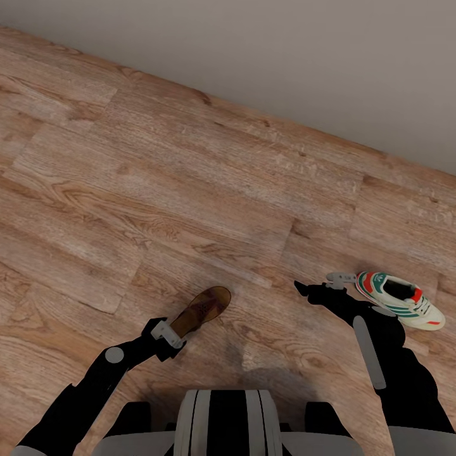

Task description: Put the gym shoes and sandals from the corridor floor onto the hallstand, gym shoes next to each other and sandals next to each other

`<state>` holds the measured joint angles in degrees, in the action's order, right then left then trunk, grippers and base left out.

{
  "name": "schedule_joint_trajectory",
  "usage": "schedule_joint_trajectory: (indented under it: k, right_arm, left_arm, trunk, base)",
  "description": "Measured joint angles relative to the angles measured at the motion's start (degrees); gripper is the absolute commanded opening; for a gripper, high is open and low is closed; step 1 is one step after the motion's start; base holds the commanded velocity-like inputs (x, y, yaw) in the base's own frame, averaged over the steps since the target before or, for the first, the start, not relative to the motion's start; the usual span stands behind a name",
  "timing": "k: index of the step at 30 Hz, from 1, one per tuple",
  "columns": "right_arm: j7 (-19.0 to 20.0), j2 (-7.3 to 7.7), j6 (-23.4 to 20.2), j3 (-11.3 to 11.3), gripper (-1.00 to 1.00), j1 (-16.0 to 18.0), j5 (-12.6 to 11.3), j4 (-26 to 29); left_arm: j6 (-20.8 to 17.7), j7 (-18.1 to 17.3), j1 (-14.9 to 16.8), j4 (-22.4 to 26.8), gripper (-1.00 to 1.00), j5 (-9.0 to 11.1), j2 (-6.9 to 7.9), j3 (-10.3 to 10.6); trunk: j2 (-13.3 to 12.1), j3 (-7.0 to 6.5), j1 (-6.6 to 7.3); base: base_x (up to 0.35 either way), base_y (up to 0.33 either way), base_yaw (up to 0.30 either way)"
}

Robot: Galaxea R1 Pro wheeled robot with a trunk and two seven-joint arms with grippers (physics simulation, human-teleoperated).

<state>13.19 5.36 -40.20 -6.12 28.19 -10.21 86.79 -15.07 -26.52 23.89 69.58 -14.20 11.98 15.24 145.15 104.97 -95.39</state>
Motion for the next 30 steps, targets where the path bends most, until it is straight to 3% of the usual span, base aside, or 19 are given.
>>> schedule_joint_trajectory:
  k: [1,30]
  right_arm:
    - [0.00,0.00,0.00,0.00,1.00,0.00,0.00,0.00]
    - [0.00,0.00,0.00,-0.02,1.00,0.00,0.00,0.00]
  left_arm:
    - [0.00,0.00,0.00,-0.03,-1.00,0.01,0.01,0.00]
    - [0.01,-0.35,-0.23,0.20,-1.00,0.02,0.01,0.08]
  trunk:
    - [0.00,0.00,0.00]
    - [0.00,0.00,0.00]
  base:
    - [0.000,0.000,0.000]
    - [0.000,0.000,0.000]
